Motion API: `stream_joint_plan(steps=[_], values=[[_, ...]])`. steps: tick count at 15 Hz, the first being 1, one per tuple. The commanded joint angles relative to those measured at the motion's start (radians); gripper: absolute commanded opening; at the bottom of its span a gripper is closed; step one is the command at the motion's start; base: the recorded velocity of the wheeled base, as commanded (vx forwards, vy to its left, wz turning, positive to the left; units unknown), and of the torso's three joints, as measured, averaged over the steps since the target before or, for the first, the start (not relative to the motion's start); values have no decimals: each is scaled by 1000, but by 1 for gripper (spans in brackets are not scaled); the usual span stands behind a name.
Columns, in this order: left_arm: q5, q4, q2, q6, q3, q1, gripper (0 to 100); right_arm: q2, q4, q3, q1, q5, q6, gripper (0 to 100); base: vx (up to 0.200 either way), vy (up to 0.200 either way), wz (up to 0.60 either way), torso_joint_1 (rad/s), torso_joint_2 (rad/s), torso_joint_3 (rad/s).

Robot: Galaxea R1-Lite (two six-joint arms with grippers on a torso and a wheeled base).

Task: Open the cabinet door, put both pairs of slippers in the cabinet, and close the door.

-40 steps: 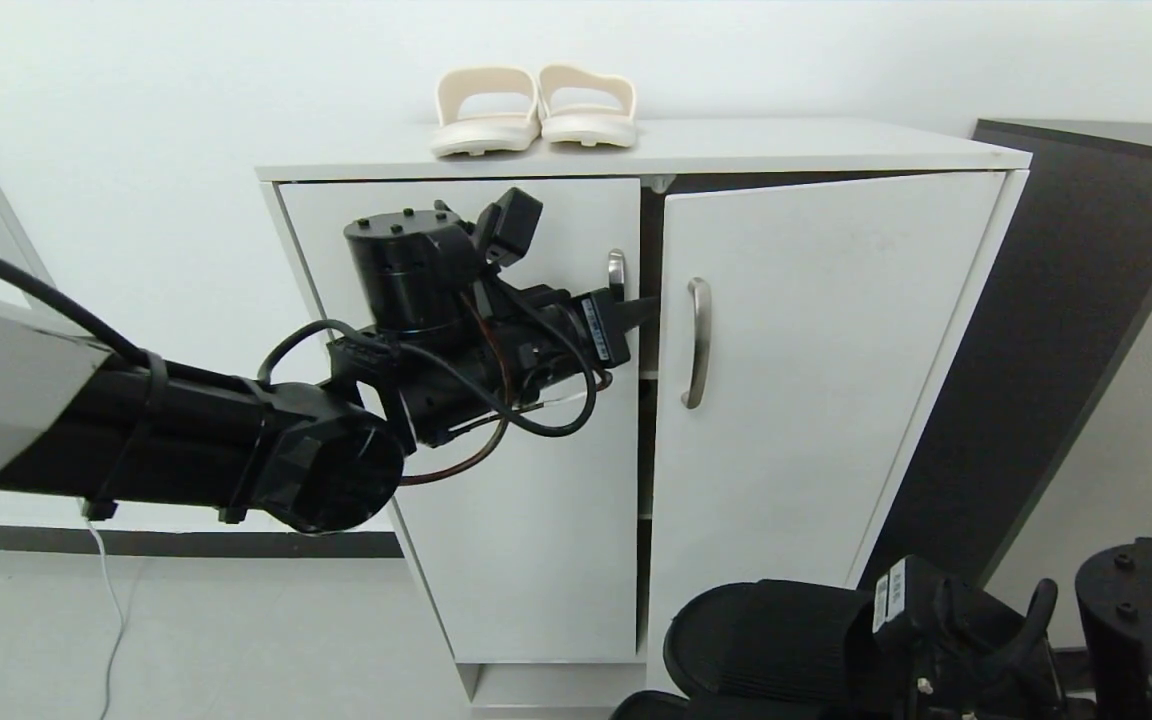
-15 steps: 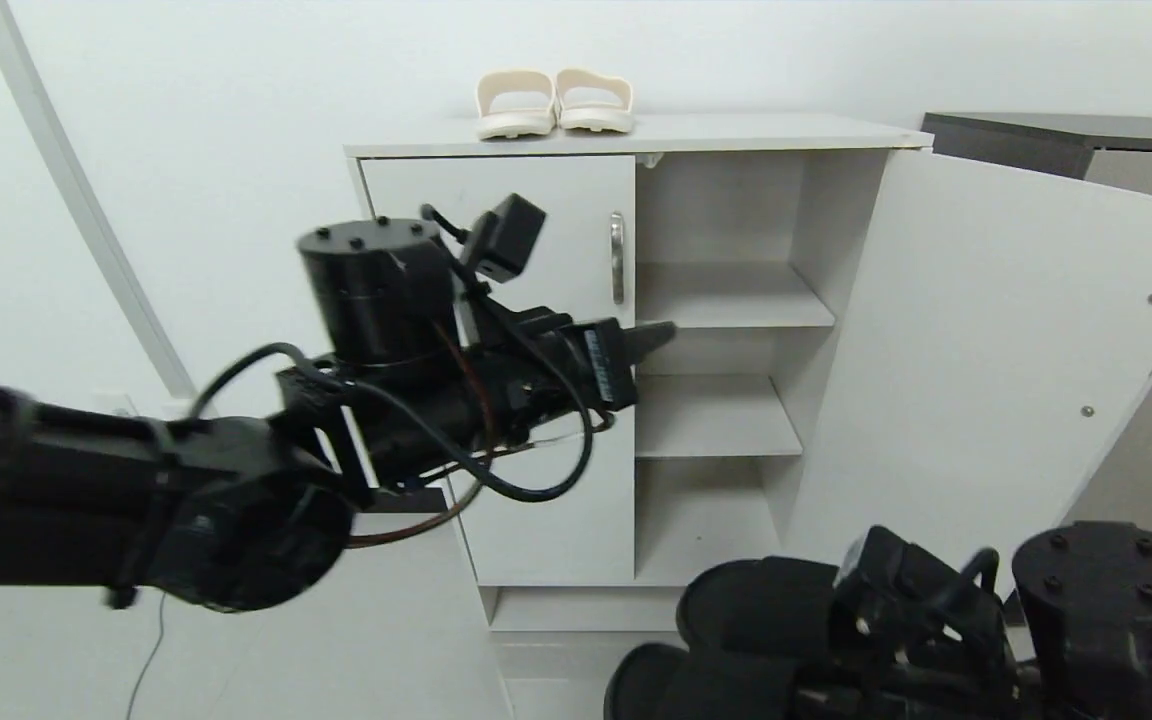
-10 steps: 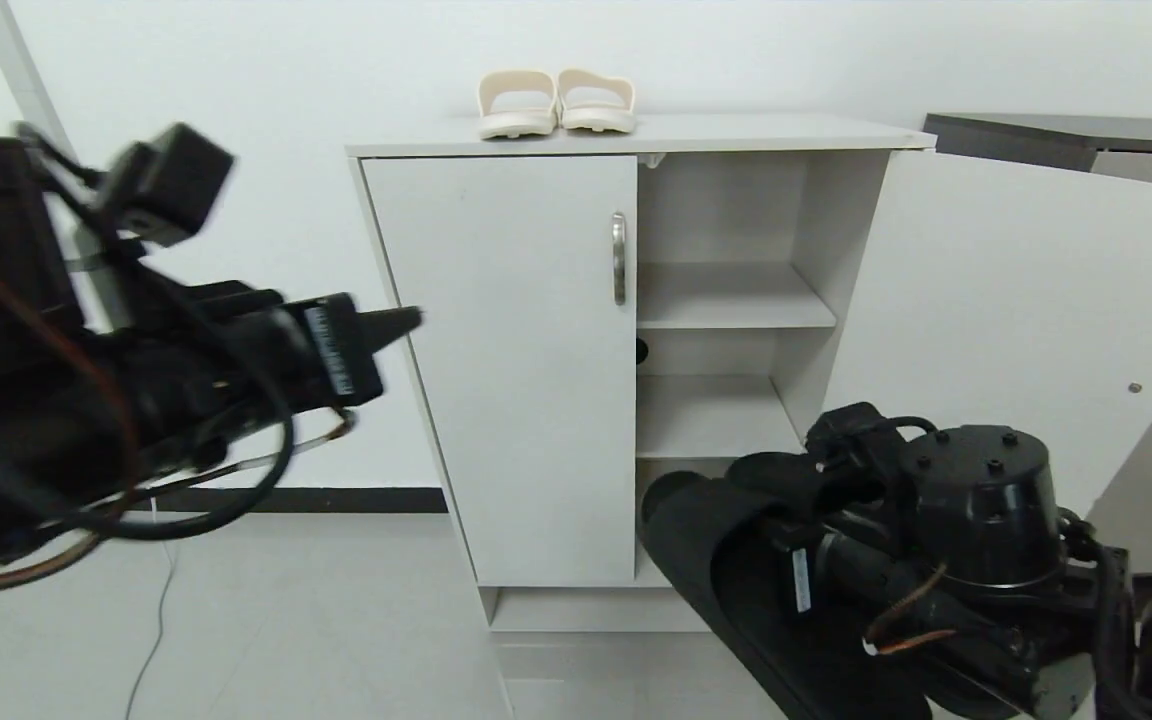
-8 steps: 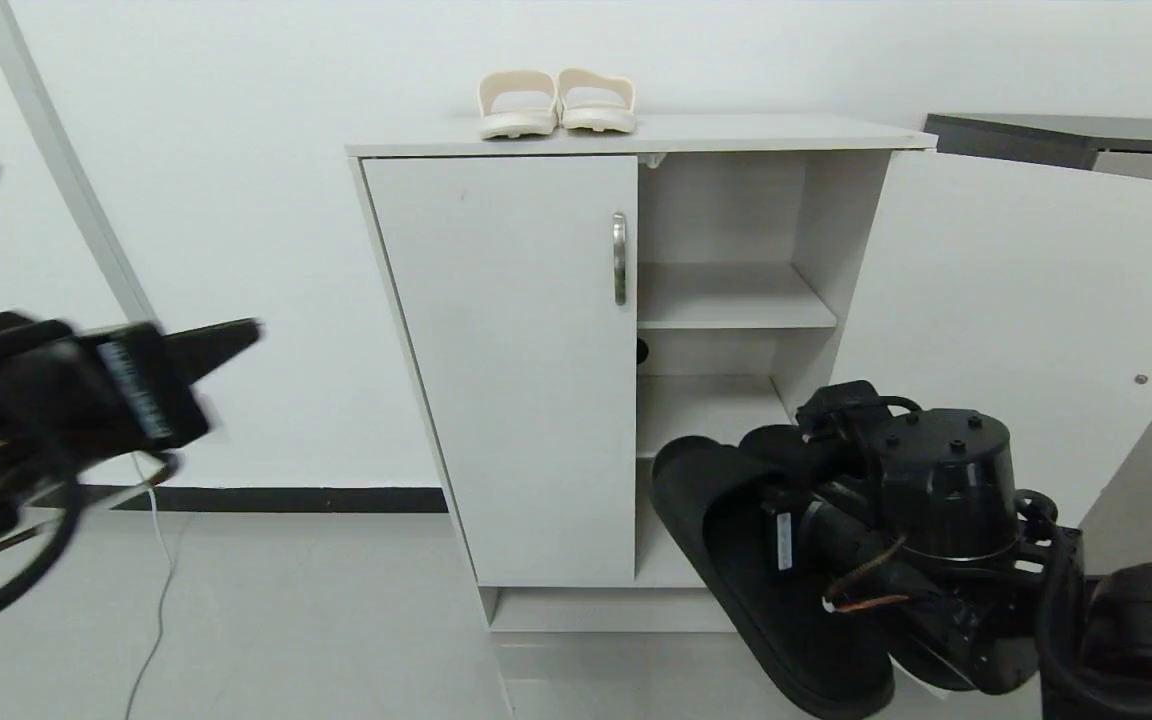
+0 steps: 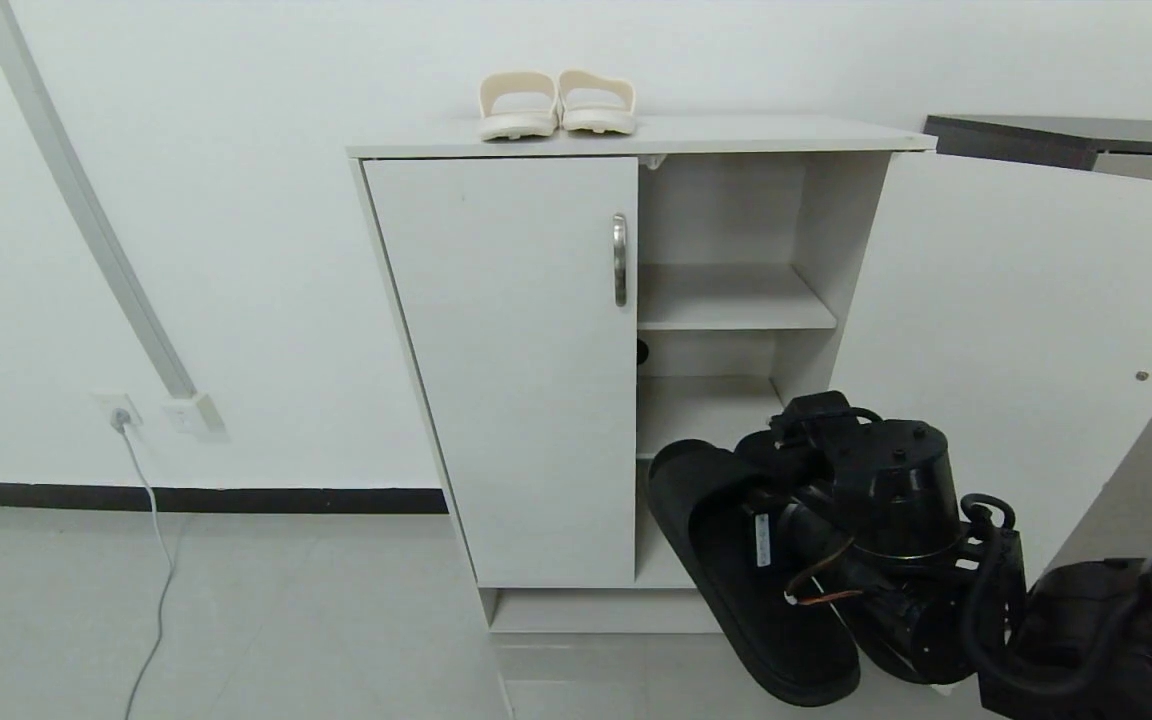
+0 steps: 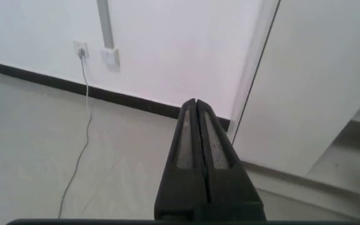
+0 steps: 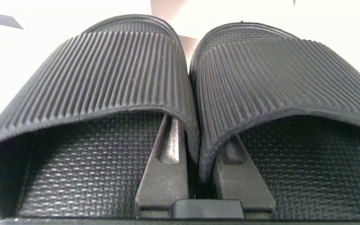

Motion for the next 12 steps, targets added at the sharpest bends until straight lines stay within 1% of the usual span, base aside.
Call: stream_joint_plan(steps=[1,2,4,5,6,7,8,9,10,12], values=[[-82,60,-179,28,52,38,0,9,-1,4,0,1,1,0,0,0,0,0,0,0],[-133,98,-225,46,60,38,0,18,-2,4,0,0,1,0,0,0,0,0,0,0],[-161,83,-227,54,107,38,0,21,-2,9,0,3,1,0,0,0,0,0,0,0],[-211,75,-227,58,141,38,0,24,-2,9,0,3,2,0,0,0,0,0,0,0],[-282,113,-225,60,139,38,0,29,-2,11,0,3,-1,0,0,0,0,0,0,0],[-294,103,-225,66,139,38,0,37,-2,12,1,3,-1,0,0,0,0,0,0,0],[-303,103,-225,95,141,18,0,43,-2,9,1,3,-3,0,0,0,0,0,0,0],[-311,103,-243,100,141,-69,0,49,-2,7,3,3,-4,0,0,0,0,0,0,0],[-315,104,-257,101,141,-124,0,52,-5,7,3,3,-4,0,0,0,0,0,0,0],[-311,104,-299,101,141,-94,0,69,-38,4,3,1,-7,0,0,0,0,0,0,0]])
